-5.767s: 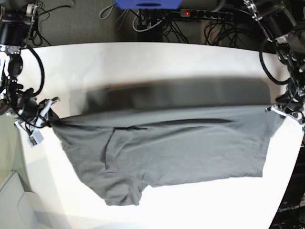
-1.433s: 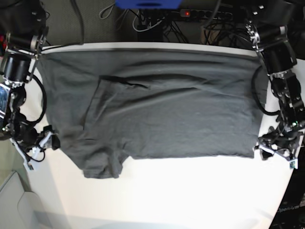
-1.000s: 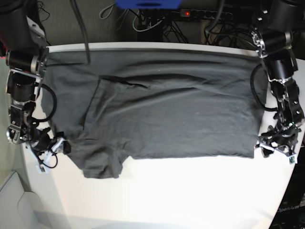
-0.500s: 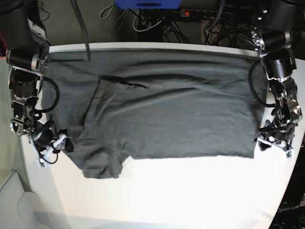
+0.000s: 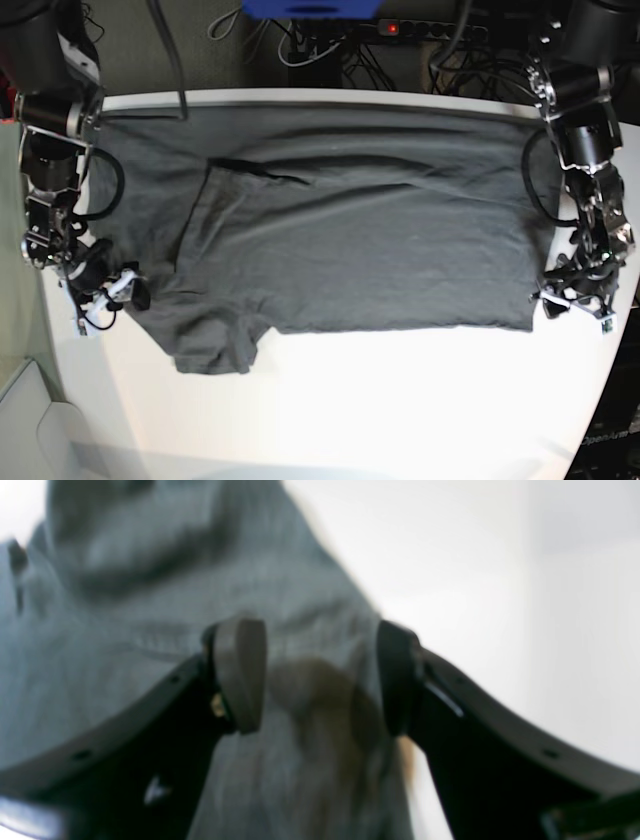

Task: Layout the t-shirt on the table in an organized manner, then fold the t-shirt properly
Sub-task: 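Move both grippers down the shirt sides toward the hem corners, then grasp the hem corners of the grey shirt with both grippers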

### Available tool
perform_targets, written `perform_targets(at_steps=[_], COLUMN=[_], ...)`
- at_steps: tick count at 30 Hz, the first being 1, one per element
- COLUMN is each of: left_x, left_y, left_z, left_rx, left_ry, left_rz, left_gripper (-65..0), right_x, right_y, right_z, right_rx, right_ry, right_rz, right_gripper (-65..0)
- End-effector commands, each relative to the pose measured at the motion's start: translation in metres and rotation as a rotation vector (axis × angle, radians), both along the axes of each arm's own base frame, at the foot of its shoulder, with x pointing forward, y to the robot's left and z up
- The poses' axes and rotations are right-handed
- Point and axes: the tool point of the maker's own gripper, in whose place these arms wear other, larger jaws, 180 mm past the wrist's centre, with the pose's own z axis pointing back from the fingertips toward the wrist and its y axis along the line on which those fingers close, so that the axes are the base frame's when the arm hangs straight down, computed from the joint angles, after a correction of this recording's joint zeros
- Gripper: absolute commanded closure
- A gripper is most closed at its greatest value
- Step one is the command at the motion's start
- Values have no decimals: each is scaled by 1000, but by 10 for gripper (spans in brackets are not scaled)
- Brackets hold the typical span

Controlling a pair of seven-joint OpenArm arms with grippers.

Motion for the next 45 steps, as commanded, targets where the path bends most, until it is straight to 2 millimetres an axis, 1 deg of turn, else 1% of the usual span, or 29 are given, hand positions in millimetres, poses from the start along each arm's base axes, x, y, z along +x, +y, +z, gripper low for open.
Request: perform_targets(at_steps=[1, 2, 5, 9, 12, 15, 18, 21, 22, 23, 25, 26, 28, 29, 30, 34, 37, 39, 40, 45], left_x=[11, 12, 12, 11, 8, 7, 6, 6, 6, 5, 3, 2, 10, 13, 14, 23, 27, 25, 28, 30], left_y=[9, 8, 8, 6, 6, 6, 6, 8, 8, 9, 9, 10, 11, 12, 11, -4, -13, -15, -14, -8], left_z=[23, 23, 23, 21, 16, 15, 15, 15, 14, 14, 6, 2, 5, 3, -1, -14, -21, -28, -26, -34], left_rx=[21, 20, 20, 16, 15, 15, 15, 19, 18, 18, 6, -1, -9, -9, -2, 51, 67, 59, 61, 38], left_ry=[-63, -63, -63, -60, -49, -48, -46, -45, -44, -41, -23, -13, -42, -51, -49, -20, -10, -2, -10, -9], left_rz=[3, 3, 3, 2, 1, 1, 1, 3, 3, 5, 10, 15, 25, 31, 27, -34, -66, -66, -63, -34], left_gripper=[-381, -381, -381, -381, -381, -381, -381, -381, -381, -381, -381, -381, -381, -381, -381, -381, -381, -381, -381, -381], right_x=[21, 18, 16, 16, 11, 11, 4, 3, 2, 3, 3, 3, 3, 3, 3, 2, 1, -5, -6, -8], right_y=[-9, -9, -20, -22, -22, -26, -22, -21, -21, -20, -20, -20, -20, -20, -20, -20, -20, -20, -20, -20], right_z=[32, 29, 24, 26, 20, 18, 9, 7, 6, 6, 6, 6, 6, 6, 6, 5, 5, -2, -4, -6], right_rx=[4, 4, -18, -14, -14, -24, -20, -19, -19, -18, -18, -18, -18, -18, -18, -18, -19, -19, -19, -19], right_ry=[-100, -93, -93, -119, -110, -105, -85, -80, -79, -79, -79, -79, -79, -79, -79, -73, -71, -56, -54, -51], right_rz=[-18, -18, -73, -86, -88, -106, -101, -100, -100, -100, -100, -100, -100, -100, -100, -99, -99, -98, -99, -99], right_gripper=[-358, -358, -358, -358, -358, -358, -355, -348, -331, -300, -216, -165, -64, -12, 0, 0, 0, 0, 0, 0])
